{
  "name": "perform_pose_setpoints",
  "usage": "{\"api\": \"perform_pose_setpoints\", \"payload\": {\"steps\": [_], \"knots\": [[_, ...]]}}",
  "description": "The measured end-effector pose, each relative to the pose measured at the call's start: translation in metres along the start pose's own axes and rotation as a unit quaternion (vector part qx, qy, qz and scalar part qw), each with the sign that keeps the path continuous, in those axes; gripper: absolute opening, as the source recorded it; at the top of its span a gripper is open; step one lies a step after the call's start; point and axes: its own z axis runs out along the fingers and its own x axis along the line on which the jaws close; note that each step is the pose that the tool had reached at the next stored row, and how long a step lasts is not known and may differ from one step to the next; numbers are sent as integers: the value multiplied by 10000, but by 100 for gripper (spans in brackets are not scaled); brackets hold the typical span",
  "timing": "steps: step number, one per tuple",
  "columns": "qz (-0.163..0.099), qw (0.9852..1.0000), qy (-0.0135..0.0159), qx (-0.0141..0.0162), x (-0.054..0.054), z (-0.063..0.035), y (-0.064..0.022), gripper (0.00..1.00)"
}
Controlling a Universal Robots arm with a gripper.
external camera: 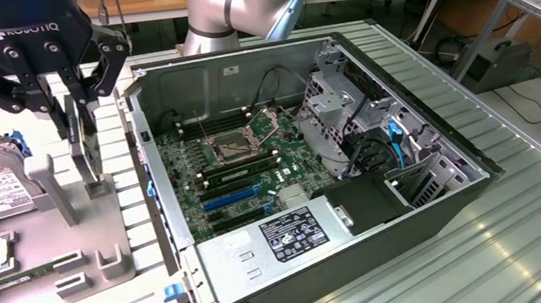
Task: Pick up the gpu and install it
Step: 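Pick up the gpu and move the gpu toward the slot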
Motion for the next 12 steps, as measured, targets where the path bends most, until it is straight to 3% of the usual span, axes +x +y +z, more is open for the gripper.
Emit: {"api": "perform_pose_setpoints", "payload": {"steps": [12], "knots": [[0,10000,0,0,-153,5,6,27]]}}
